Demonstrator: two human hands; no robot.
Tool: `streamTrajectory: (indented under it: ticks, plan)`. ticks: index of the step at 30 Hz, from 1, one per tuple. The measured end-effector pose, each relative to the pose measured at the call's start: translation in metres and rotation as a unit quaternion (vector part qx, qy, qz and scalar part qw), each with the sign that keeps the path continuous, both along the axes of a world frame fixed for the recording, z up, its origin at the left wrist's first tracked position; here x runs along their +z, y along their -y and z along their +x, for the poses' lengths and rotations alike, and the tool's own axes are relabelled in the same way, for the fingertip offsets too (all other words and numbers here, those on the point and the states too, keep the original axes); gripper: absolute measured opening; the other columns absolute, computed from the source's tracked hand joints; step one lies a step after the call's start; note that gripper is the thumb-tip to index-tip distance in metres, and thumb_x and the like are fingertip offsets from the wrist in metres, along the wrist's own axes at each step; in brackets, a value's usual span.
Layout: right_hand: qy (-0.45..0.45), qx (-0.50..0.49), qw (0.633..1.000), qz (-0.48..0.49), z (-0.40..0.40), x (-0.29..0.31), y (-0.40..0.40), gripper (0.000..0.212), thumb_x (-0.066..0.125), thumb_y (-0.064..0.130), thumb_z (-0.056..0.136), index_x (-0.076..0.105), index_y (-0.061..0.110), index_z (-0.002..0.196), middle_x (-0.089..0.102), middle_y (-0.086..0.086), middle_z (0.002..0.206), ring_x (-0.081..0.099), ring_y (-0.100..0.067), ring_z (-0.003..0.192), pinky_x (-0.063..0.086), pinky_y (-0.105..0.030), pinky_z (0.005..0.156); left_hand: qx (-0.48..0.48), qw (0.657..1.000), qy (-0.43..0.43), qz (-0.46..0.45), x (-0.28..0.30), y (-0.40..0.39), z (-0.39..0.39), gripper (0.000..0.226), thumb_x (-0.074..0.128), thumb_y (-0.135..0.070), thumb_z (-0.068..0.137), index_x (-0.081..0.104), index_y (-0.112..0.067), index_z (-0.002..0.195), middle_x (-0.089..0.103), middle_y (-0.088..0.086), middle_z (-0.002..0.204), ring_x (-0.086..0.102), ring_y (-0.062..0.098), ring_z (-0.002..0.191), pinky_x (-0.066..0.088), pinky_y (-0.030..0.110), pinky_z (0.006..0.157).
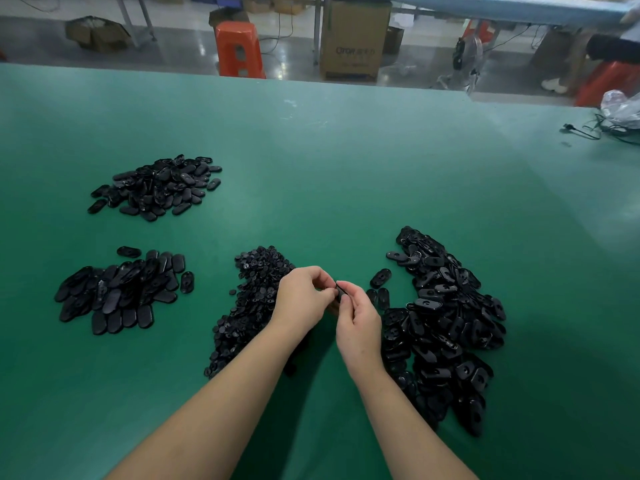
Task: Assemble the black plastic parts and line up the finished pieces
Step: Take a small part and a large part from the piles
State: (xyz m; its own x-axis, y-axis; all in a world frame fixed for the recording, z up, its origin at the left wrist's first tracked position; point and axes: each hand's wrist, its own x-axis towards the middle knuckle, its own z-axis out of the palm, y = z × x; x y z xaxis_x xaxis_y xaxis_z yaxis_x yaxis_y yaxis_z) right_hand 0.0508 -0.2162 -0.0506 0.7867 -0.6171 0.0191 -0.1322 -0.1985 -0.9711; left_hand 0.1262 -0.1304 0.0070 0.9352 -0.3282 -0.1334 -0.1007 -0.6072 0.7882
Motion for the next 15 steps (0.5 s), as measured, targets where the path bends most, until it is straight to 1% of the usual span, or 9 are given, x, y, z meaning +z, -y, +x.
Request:
streamTrajectory:
  ticks: [2, 3, 4, 6, 8, 10, 12, 13, 15]
  plan:
    - [0.004, 0.004, 1.0, 0.015, 0.0, 0.0, -0.001, 0.029, 0.046, 0.006, 0.105, 0.066, 0.026, 0.113, 0.073, 0.01, 0.108, 0.07, -0.003, 0.101, 0.057, -0.034, 0.096, -0.008, 1.0, 0.001, 0.012, 0.002, -0.002, 0.003, 0.016, 0.077, -0.019, 0.084, 0.072, -0.021, 0.099, 0.069, -0.008, 0.098, 0.061, 0.011, 0.095, 0.047, 0.025, 0.086]
    - [0.005, 0.006, 1.0, 0.023, 0.0, 0.0, -0.001, 0.031, 0.045, 0.006, 0.105, 0.065, 0.029, 0.111, 0.073, 0.01, 0.108, 0.071, -0.004, 0.102, 0.057, -0.035, 0.097, -0.018, 1.0, -0.006, 0.02, 0.002, -0.003, 0.004, 0.022, 0.078, -0.02, 0.084, 0.073, -0.021, 0.106, 0.068, -0.008, 0.102, 0.061, 0.011, 0.099, 0.047, 0.025, 0.089]
    - [0.007, 0.007, 1.0, 0.029, 0.0, 0.0, 0.0, 0.033, 0.044, 0.006, 0.105, 0.065, 0.031, 0.109, 0.073, 0.01, 0.106, 0.072, -0.005, 0.101, 0.058, -0.036, 0.096, -0.027, 0.999, -0.013, 0.028, 0.003, -0.003, 0.006, 0.021, 0.078, -0.021, 0.084, 0.074, -0.022, 0.106, 0.07, -0.008, 0.1, 0.062, 0.011, 0.097, 0.047, 0.023, 0.085]
    - [0.009, 0.008, 0.999, 0.031, 0.0, -0.001, 0.0, 0.037, 0.044, 0.007, 0.105, 0.064, 0.037, 0.103, 0.074, 0.013, 0.099, 0.072, -0.005, 0.098, 0.058, -0.037, 0.094, -0.039, 0.998, -0.017, 0.039, 0.004, -0.005, 0.009, 0.009, 0.079, -0.022, 0.083, 0.076, -0.024, 0.091, 0.07, -0.013, 0.084, 0.063, 0.009, 0.081, 0.042, 0.016, 0.066]
    - [0.006, 0.006, 0.999, 0.031, -0.001, -0.001, 0.0, 0.035, 0.045, 0.009, 0.105, 0.063, 0.038, 0.101, 0.074, 0.014, 0.098, 0.072, -0.006, 0.097, 0.059, -0.038, 0.093, -0.043, 0.998, -0.011, 0.041, 0.005, -0.007, 0.011, 0.008, 0.082, -0.024, 0.08, 0.074, -0.023, 0.081, 0.067, -0.014, 0.074, 0.059, 0.004, 0.068, 0.035, 0.013, 0.055]
    - [0.003, 0.006, 0.999, 0.035, 0.0, -0.001, -0.001, 0.031, 0.047, 0.013, 0.104, 0.061, 0.04, 0.103, 0.073, 0.01, 0.102, 0.07, -0.007, 0.101, 0.057, -0.04, 0.094, -0.035, 0.999, -0.009, 0.029, 0.005, -0.01, 0.013, 0.01, 0.083, -0.024, 0.079, 0.073, -0.021, 0.08, 0.068, -0.01, 0.072, 0.058, 0.006, 0.065, 0.036, 0.015, 0.055]
    - [-0.001, 0.008, 1.0, 0.028, 0.001, 0.0, -0.001, 0.028, 0.049, 0.017, 0.104, 0.059, 0.043, 0.105, 0.07, 0.009, 0.109, 0.069, -0.009, 0.104, 0.056, -0.04, 0.096, -0.023, 0.999, -0.035, -0.006, 0.005, -0.012, 0.015, 0.013, 0.084, -0.024, 0.079, 0.073, -0.018, 0.081, 0.072, -0.006, 0.074, 0.057, 0.008, 0.062, 0.04, 0.021, 0.058]
    - [0.001, 0.01, 1.0, 0.025, 0.002, 0.0, -0.001, 0.027, 0.05, 0.018, 0.104, 0.058, 0.043, 0.106, 0.071, 0.008, 0.109, 0.069, -0.009, 0.101, 0.055, -0.038, 0.094, -0.018, 0.998, -0.056, -0.028, 0.004, -0.013, 0.014, 0.014, 0.085, -0.024, 0.079, 0.073, -0.016, 0.082, 0.072, -0.005, 0.074, 0.055, 0.007, 0.058, 0.041, 0.023, 0.057]
    - [0.006, 0.018, 0.999, 0.03, 0.002, -0.001, -0.001, 0.026, 0.051, 0.018, 0.103, 0.06, 0.042, 0.107, 0.073, 0.008, 0.095, 0.072, -0.009, 0.086, 0.057, -0.033, 0.085, -0.008, 0.994, -0.09, -0.057, 0.001, -0.015, 0.013, 0.014, 0.085, -0.022, 0.079, 0.074, -0.014, 0.082, 0.069, -0.004, 0.069, 0.049, 0.003, 0.047, 0.039, 0.022, 0.052]
